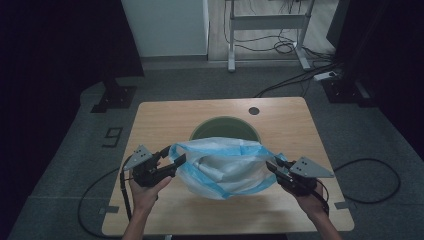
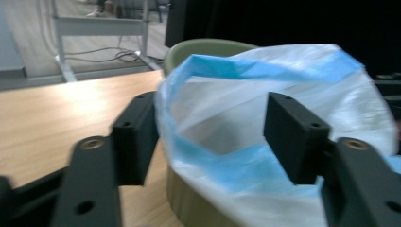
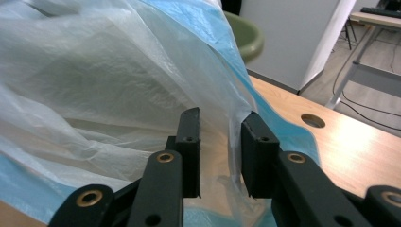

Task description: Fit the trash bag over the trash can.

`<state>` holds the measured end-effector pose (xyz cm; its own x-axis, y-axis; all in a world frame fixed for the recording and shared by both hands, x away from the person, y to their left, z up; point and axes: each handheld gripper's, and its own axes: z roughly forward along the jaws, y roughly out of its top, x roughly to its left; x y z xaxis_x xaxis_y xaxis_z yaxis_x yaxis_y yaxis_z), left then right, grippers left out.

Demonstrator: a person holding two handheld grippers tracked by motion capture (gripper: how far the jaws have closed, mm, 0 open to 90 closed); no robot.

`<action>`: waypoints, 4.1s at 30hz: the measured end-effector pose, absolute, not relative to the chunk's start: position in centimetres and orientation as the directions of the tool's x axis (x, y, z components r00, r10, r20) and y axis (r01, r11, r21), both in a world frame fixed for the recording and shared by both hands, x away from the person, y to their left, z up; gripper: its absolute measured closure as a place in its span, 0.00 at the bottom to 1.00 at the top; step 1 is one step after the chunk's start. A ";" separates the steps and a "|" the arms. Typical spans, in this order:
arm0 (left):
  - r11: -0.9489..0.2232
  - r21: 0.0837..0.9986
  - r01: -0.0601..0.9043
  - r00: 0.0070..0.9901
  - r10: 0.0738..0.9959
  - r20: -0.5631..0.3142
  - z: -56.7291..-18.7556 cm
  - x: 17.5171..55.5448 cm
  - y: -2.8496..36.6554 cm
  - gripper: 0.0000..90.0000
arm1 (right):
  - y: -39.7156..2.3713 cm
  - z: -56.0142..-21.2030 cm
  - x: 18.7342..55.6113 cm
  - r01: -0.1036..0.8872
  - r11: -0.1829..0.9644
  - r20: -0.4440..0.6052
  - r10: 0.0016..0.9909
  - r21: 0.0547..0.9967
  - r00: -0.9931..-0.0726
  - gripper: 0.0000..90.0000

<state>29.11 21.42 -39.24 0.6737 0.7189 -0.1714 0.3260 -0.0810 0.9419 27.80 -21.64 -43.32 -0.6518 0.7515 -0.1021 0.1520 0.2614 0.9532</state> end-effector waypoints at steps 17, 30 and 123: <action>-0.199 0.913 0.355 0.647 0.757 -0.087 -37.2 32.8 18.8 0.93 | -21.4 -41.8 27.5 0.127 0.262 -0.093 0.689 0.957 -0.718 0.69; -0.144 0.924 0.354 0.622 0.774 -0.118 -37.4 32.4 19.3 1.00 | -24.5 -39.8 26.5 0.132 0.136 -0.001 0.701 0.982 -0.713 0.53; -0.110 0.788 0.605 0.547 0.777 -0.312 -43.7 39.4 19.6 0.99 | -21.3 -42.0 40.2 0.348 0.077 0.112 0.864 0.934 -0.492 0.67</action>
<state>39.35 19.61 -43.74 0.5471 0.7769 -0.3115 0.6053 -0.1102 0.7884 40.21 -21.35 -42.01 -0.4916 0.8636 0.1118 0.3480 0.0771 0.9343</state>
